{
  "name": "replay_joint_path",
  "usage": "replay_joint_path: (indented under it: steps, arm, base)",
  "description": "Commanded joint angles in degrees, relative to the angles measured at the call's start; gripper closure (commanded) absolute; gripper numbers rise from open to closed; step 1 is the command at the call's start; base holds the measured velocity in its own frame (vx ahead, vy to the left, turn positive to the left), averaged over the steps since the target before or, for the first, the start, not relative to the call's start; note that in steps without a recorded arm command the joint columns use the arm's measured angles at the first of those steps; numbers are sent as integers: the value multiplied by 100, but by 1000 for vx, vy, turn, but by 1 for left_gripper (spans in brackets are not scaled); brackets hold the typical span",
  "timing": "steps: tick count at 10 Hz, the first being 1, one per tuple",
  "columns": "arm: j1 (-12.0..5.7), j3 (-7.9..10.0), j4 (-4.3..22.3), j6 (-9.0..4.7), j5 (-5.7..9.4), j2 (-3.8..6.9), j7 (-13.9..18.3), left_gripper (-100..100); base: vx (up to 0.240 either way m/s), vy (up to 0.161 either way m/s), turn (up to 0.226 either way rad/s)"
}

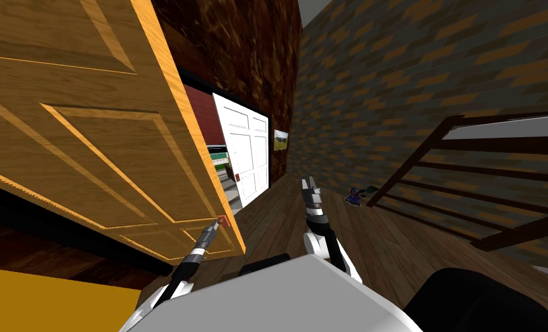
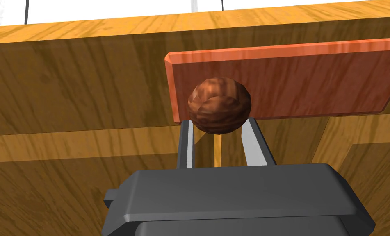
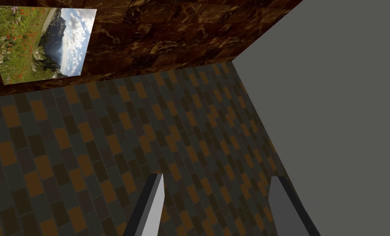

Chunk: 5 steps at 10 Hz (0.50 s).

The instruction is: Pull the door open

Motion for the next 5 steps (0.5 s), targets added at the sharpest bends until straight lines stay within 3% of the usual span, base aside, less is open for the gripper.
replay_joint_path:
  steps: [1,2,3,4,5]
  arm:
    - [109,-184,-141,-53,-117,28,120,100]
    - [109,-184,-141,-53,-117,28,120,100]
    - [119,-357,-131,-203,-228,91,247,100]
    - [119,-357,-131,-203,-228,91,247,100]
    - [130,-526,-121,-349,-337,153,371,100]
  base:
    - [-156,21,89]
    - [-82,18,21]
    - [-81,39,83]
    - [-79,34,55]
    - [-93,49,88]
